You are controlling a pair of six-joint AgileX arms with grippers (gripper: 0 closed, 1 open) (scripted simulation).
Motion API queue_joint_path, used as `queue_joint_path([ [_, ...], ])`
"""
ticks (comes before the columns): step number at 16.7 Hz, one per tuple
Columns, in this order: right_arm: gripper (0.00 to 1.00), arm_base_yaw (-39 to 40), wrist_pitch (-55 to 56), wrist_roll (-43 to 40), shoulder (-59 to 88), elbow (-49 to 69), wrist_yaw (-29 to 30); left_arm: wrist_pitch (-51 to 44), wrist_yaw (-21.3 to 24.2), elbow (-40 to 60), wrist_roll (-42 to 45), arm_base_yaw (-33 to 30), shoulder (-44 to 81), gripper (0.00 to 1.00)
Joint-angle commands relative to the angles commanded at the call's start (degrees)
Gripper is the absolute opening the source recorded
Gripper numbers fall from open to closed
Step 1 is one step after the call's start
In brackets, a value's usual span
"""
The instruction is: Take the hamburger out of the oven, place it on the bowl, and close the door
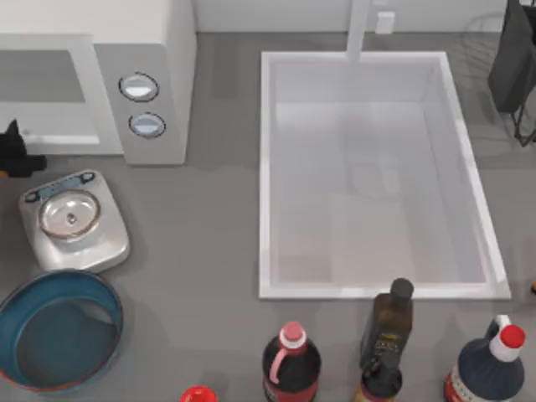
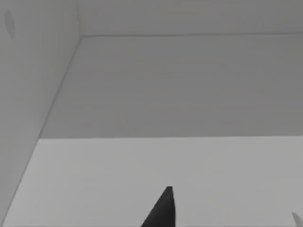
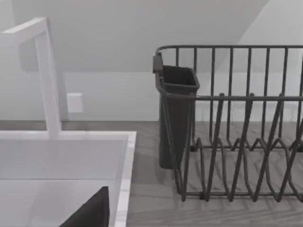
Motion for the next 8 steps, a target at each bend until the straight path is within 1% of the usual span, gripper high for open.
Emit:
queue_joint_path([
  [8,1.00,0.0,0.0,0.0,0.0,0.0,0.0,-14.4,-0.2,0.4,0.0,0.0,-13.2,0.00],
])
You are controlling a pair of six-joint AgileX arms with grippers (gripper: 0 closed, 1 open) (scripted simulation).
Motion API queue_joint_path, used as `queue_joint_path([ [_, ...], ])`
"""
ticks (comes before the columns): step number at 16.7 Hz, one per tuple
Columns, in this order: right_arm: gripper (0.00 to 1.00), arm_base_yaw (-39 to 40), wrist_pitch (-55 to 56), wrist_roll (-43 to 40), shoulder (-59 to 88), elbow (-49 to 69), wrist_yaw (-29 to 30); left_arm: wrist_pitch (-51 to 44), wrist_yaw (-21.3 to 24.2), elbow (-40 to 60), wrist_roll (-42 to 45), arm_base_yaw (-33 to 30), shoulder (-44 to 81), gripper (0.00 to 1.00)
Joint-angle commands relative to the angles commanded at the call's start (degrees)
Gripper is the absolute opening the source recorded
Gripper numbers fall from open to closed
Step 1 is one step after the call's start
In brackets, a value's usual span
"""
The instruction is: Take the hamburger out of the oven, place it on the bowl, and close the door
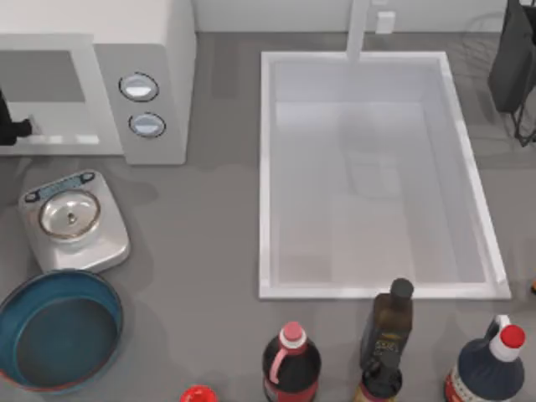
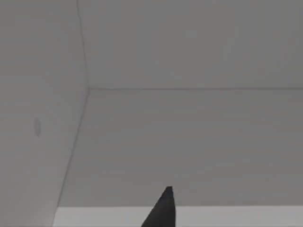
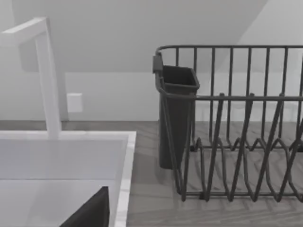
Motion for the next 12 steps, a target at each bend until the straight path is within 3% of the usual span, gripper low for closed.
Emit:
queue_joint_path([
  [5,1.00,0.0,0.0,0.0,0.0,0.0,0.0,-6.6,0.0,-0.1,0.2,-0.1,-6.3,0.00],
  [12,1.00,0.0,0.0,0.0,0.0,0.0,0.0,-7.4,-0.1,0.1,-0.1,-0.3,-6.7,0.00],
])
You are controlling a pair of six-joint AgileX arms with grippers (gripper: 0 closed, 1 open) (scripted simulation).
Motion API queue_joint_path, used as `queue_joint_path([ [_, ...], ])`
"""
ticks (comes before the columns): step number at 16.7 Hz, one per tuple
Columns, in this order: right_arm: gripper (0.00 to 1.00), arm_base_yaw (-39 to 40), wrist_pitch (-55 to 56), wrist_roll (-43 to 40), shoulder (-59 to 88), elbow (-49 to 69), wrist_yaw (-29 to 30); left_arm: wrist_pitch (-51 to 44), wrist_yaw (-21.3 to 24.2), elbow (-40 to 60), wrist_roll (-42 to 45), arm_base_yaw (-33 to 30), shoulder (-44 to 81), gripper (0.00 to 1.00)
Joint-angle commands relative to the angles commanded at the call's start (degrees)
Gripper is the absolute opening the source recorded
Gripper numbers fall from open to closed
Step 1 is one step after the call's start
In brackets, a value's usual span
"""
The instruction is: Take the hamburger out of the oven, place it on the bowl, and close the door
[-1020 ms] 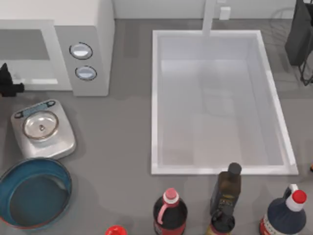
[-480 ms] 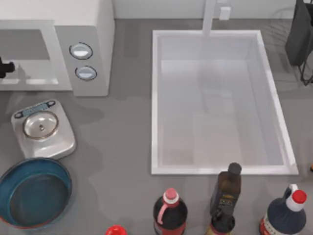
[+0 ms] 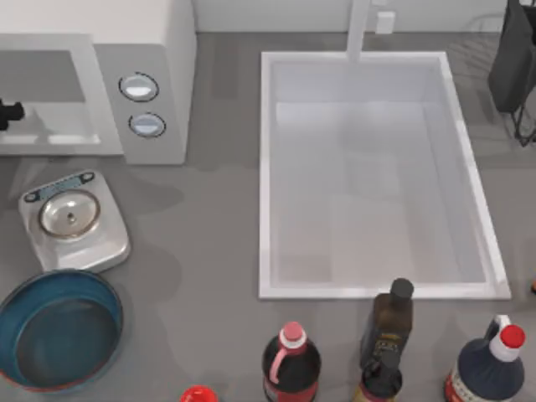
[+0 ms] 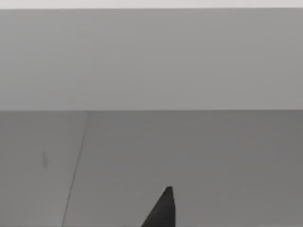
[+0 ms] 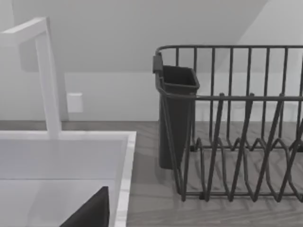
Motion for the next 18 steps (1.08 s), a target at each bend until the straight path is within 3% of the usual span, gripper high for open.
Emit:
queue_joint_path([
  [4,1.00,0.0,0.0,0.0,0.0,0.0,0.0,-7.0,-2.3,3.0,-7.7,-3.7,-1.4,0.00],
  [8,1.00,0.0,0.0,0.0,0.0,0.0,0.0,-21.2,-7.2,8.7,-23.5,-10.9,-3.5,0.00],
  [18,1.00,0.0,0.0,0.0,0.0,0.0,0.0,-75.6,-26.2,25.7,-82.5,-34.4,-3.0,0.00],
])
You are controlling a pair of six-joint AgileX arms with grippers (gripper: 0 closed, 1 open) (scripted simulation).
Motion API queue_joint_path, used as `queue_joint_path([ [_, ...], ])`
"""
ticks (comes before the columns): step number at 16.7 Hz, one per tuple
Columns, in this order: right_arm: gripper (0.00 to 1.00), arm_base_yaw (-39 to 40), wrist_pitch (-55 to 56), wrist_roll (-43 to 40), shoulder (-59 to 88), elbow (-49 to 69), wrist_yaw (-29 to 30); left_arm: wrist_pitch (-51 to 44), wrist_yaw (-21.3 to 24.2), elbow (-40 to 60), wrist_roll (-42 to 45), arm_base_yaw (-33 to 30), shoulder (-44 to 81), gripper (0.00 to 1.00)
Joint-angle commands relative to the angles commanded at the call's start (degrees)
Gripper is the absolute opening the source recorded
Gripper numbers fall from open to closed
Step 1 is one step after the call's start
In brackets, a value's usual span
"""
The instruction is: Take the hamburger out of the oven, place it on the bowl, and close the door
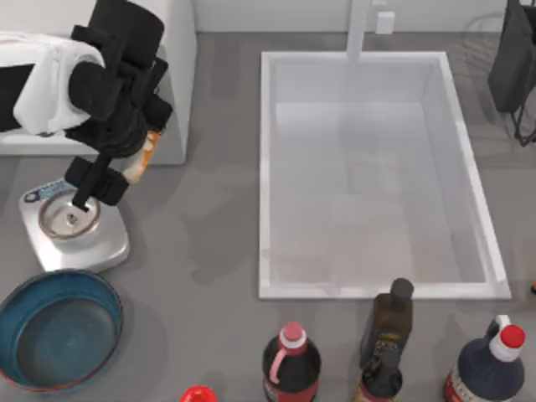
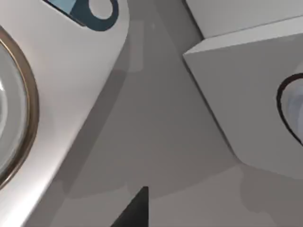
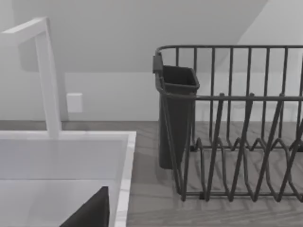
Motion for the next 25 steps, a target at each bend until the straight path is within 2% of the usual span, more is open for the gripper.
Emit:
queue_joint_path([
  [7,1.00,0.0,0.0,0.0,0.0,0.0,0.0,-40.0,-14.6,7.6,-43.2,-13.0,9.7,0.00],
  [13,1.00,0.0,0.0,0.0,0.0,0.0,0.0,-64.8,-24.1,9.0,-70.9,-17.4,23.4,0.00],
  [18,1.00,0.0,0.0,0.0,0.0,0.0,0.0,-74.6,-28.0,8.2,-82.5,-17.5,32.2,0.00],
  [25,1.00,0.0,0.0,0.0,0.0,0.0,0.0,-73.2,-28.5,10.4,-85.9,-17.1,33.7,0.00],
])
